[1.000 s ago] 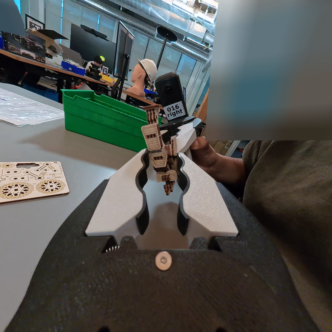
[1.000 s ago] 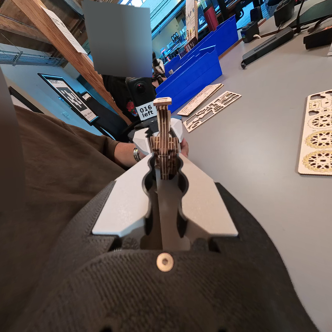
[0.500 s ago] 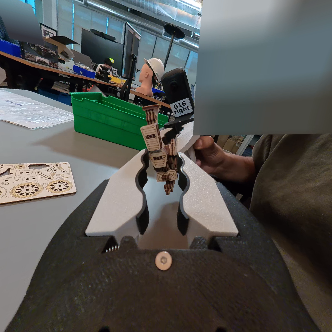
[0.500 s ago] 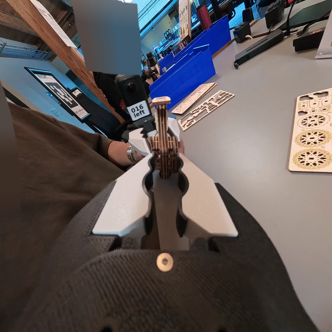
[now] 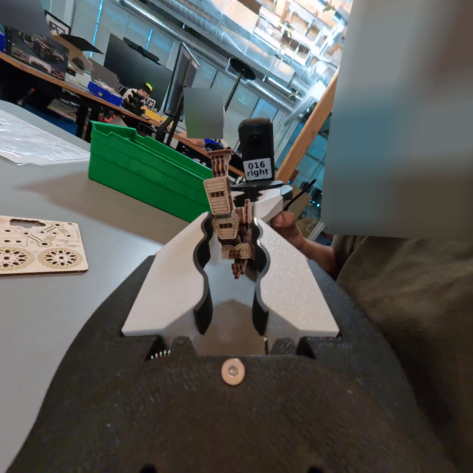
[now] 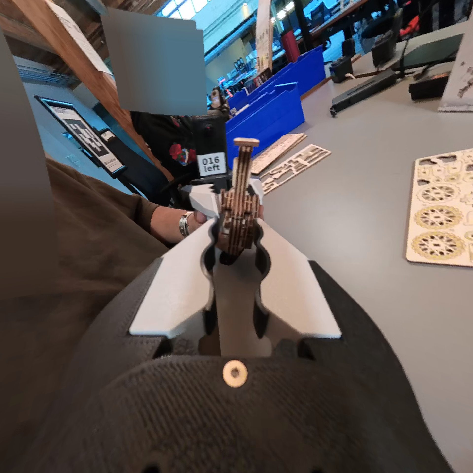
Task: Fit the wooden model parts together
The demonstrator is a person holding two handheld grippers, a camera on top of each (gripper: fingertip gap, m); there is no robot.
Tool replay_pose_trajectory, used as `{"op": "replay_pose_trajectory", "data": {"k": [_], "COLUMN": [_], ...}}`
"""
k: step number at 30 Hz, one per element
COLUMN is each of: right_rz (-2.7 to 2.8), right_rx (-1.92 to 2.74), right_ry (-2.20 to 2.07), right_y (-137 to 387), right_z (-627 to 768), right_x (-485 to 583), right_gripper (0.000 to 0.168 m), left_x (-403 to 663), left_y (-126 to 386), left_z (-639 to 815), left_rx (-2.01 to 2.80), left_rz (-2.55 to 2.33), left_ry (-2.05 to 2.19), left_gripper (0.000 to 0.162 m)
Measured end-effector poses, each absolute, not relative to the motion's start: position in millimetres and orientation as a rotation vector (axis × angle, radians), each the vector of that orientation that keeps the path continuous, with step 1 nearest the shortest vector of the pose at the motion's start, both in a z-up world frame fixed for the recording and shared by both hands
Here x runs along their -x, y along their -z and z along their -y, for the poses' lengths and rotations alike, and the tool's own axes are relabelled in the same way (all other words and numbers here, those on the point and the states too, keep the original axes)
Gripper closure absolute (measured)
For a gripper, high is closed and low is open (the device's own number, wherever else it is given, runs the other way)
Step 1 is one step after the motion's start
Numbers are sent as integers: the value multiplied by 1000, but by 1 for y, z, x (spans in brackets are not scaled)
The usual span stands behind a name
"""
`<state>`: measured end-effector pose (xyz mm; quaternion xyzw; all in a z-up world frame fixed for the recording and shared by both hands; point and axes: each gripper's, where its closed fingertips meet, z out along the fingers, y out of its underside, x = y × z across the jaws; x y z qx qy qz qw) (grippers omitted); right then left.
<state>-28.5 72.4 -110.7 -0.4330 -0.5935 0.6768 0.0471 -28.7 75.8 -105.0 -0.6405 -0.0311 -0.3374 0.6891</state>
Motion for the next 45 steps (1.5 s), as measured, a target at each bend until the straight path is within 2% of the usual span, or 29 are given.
{"op": "replay_pose_trajectory", "data": {"k": [2,8,33,45], "right_rz": [1820,1810,1926,1944], "right_rx": [1280,1278,1206,850], "right_ry": [-2094,-2080,-1867,-1586], "right_y": [107,108,108,103], "right_z": [-69,-71,-68,-62], "right_x": [27,28,24,19], "right_gripper": [135,146,149,149], "left_x": [31,29,23,18], "left_y": [103,102,100,99], "left_z": [-75,-73,-70,-61], "left_rx": [1418,1412,1409,1433], "left_rz": [89,81,21,-164], "left_ry": [780,796,771,616], "left_gripper": [134,134,133,133]}}
